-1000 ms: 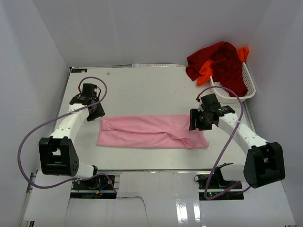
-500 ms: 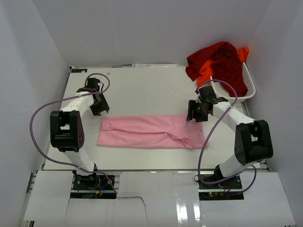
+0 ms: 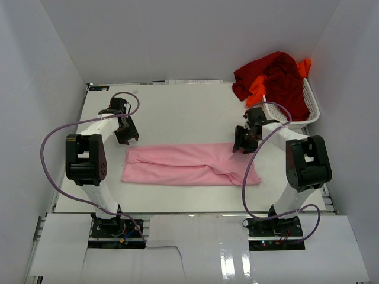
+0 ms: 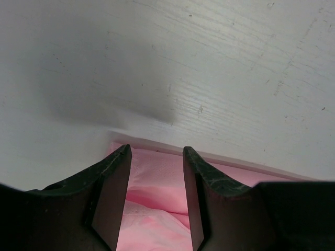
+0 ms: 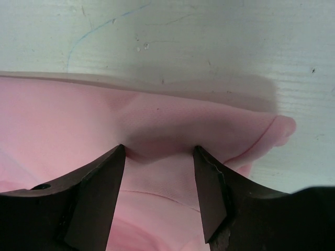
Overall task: Fold and stack the t-shirts
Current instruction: Fold the other side of the tshirt into a rectangle
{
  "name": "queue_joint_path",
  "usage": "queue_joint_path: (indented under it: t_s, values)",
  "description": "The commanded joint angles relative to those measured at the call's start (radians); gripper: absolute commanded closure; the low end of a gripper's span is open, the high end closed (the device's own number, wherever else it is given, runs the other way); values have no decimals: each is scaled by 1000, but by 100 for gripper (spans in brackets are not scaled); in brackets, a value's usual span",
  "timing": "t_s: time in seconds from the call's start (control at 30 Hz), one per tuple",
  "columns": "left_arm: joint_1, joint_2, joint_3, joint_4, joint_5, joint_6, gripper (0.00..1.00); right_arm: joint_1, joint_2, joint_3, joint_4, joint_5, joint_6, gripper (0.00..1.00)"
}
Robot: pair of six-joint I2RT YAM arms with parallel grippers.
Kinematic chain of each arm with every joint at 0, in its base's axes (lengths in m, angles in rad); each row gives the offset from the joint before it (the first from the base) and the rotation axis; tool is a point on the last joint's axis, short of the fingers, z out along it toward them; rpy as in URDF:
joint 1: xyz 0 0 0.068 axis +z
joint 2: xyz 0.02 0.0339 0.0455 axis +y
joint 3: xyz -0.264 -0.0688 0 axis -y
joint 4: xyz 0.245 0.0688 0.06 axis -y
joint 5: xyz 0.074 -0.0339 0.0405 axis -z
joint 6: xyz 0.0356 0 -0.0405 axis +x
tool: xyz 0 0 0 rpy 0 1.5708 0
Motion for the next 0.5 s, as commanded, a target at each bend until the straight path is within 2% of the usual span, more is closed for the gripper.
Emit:
queue_joint_path:
  t_s: [0.0,0.2,0.43,0.47]
  values:
    - [2,-50,14,11,23,16,45,-15,31,38,35,7,1,38]
    - [3,-38,41,-11,42,24,45,-16,94,90,39,-2,1,39]
    - [3,-121,49,-55,42,24,45,-16,93,100,38,-11,-2,38]
    - [10,-130,46,-60,81,22,45,-16,91,100,36,-13,-3,38]
